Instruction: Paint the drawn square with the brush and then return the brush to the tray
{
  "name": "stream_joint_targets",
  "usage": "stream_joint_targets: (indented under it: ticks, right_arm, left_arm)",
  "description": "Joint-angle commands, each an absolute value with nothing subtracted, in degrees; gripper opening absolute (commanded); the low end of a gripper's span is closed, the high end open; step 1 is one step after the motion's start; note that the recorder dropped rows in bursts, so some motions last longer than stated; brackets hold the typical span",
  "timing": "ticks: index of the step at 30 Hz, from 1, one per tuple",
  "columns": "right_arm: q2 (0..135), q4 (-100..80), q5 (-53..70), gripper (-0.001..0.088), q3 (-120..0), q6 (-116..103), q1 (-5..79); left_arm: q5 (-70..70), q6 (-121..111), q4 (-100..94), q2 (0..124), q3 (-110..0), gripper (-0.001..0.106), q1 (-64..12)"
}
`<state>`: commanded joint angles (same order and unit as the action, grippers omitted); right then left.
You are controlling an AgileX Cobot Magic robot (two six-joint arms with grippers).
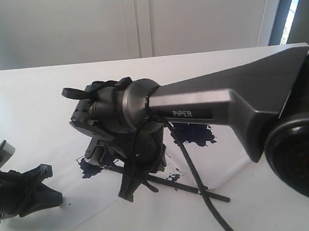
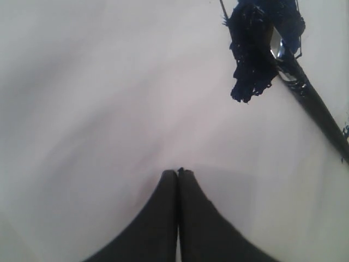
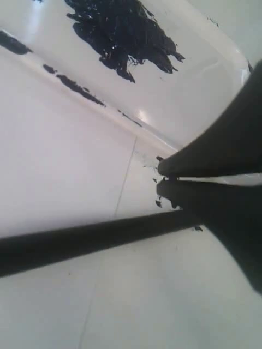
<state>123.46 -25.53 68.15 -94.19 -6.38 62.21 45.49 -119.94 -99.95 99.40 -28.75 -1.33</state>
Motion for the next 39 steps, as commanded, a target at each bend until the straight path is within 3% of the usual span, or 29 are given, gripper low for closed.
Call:
stream_joint_targets:
  ticks: [5,7,17,32,39]
  right_arm:
    - [122.50,-22.90,65.56,0.0571,-94.75,-5.30,62.21]
    - [122.50,-19.71,65.18,0.0631,-94.75,-0.69,62.21]
    - [122.63,-16.09,58.14,0.0630,-94.75,3.26,62.21]
    - [126.85,-19.25,57.26,0.0623,-94.56,2.36,61.25]
    - [127.91,-15.58,57.66,0.0434,-93.28,1.29,58.13]
  left_arm:
    - [45.49,-119.83,-99.95,99.40,-28.75,0.000,-1.33]
    - [45.49,-119.83,-99.95,99.40,-28.75,0.000,-1.33]
    - [45.49,-119.61,-99.95,99.40,-28.75,0.000,-1.33]
    - [45.49,-119.10,-99.95,99.40,-28.75,0.000,-1.33]
    - [45.49,-119.10,-99.95,99.40,-28.75,0.000,-1.33]
